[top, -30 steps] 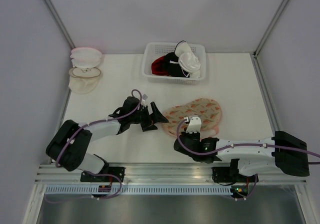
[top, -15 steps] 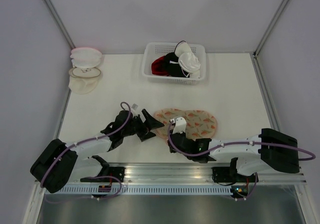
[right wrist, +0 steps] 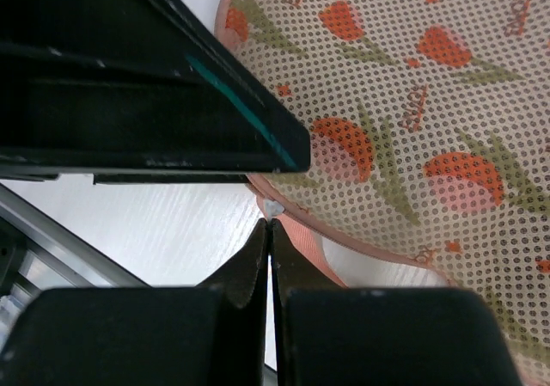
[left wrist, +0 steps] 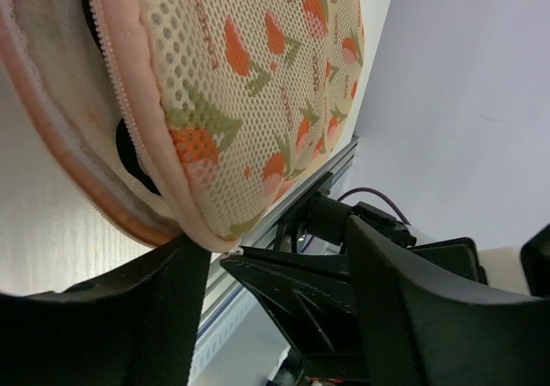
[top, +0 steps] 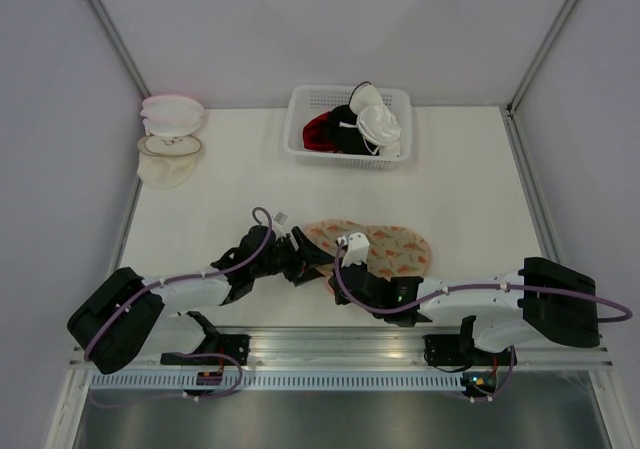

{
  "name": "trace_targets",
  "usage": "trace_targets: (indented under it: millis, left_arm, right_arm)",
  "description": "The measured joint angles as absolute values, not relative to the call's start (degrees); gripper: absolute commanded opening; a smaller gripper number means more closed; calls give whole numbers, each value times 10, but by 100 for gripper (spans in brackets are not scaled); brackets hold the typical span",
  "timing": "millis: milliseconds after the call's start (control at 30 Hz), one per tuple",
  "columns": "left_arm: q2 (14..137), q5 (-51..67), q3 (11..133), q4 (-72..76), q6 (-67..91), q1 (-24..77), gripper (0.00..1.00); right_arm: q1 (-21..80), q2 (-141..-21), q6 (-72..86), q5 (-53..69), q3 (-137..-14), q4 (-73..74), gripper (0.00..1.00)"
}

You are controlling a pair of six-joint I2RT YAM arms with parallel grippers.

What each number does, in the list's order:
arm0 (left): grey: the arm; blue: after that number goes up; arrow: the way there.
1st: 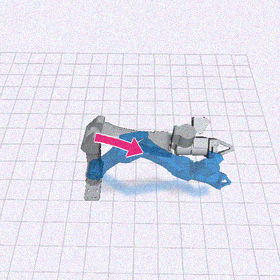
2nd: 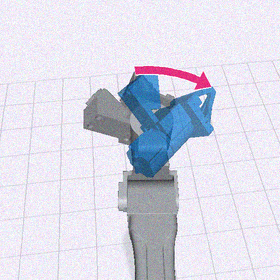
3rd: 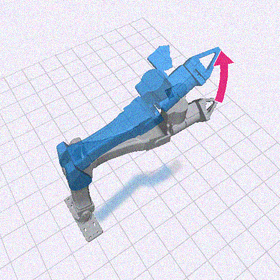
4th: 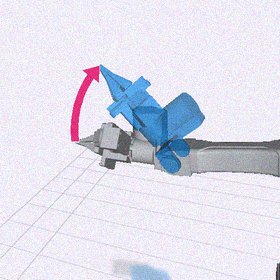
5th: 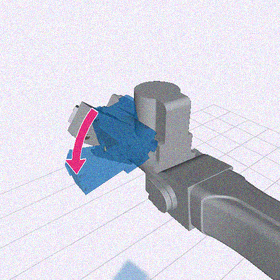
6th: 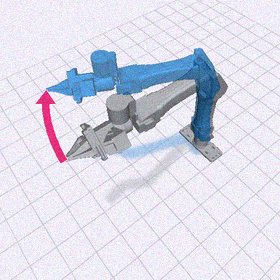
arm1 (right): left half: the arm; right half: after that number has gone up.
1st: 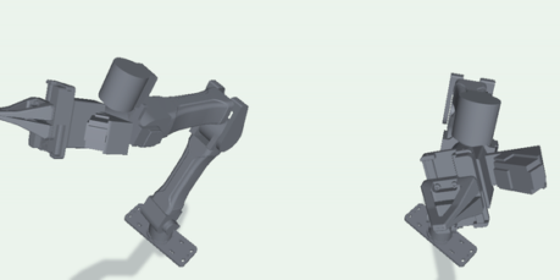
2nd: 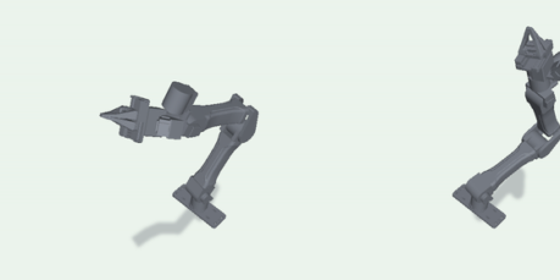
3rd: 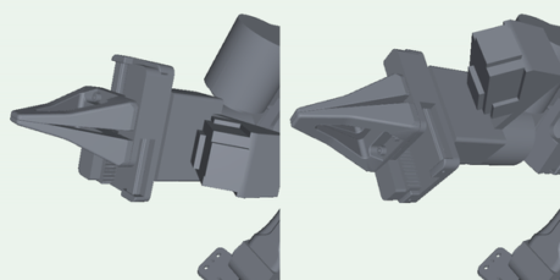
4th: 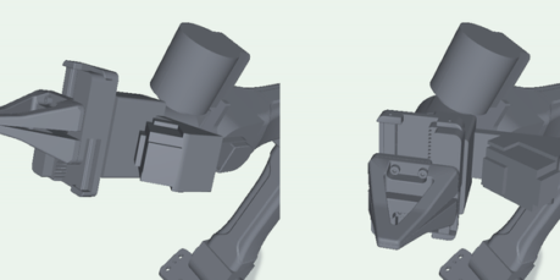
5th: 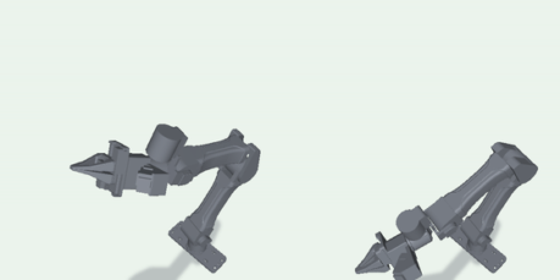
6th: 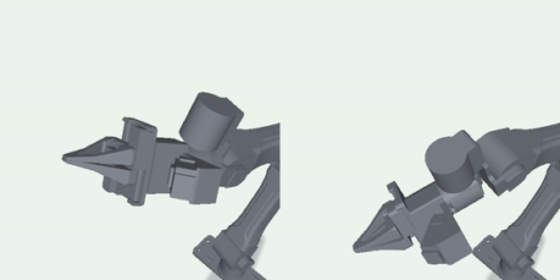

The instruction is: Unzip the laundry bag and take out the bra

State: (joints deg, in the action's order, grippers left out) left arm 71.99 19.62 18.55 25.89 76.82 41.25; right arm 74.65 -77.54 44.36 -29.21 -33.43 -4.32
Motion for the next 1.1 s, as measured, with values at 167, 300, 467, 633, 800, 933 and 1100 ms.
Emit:
trace_targets:
  millis: [167,300,467,633,800,933,1100]
  left_arm:
    - [715,190,178,259,774,416,14]
    - [717,184,180,258,772,416,2]
    - [724,180,193,254,770,416,2]
    - [718,181,209,224,751,403,2]
    - [702,186,230,178,717,379,2]
    - [702,198,254,141,679,349,2]
    - [725,211,295,102,629,293,2]
  right_arm:
    - [747,-769,437,-294,-338,-44,0]
    - [745,-762,437,-297,-338,-42,0]
    - [745,-744,449,-317,-343,-1,0]
    - [745,-721,500,-357,-350,91,0]
    - [743,-707,561,-397,-351,191,1]
    - [731,-686,605,-421,-351,250,0]
    - [727,-655,635,-446,-351,315,0]
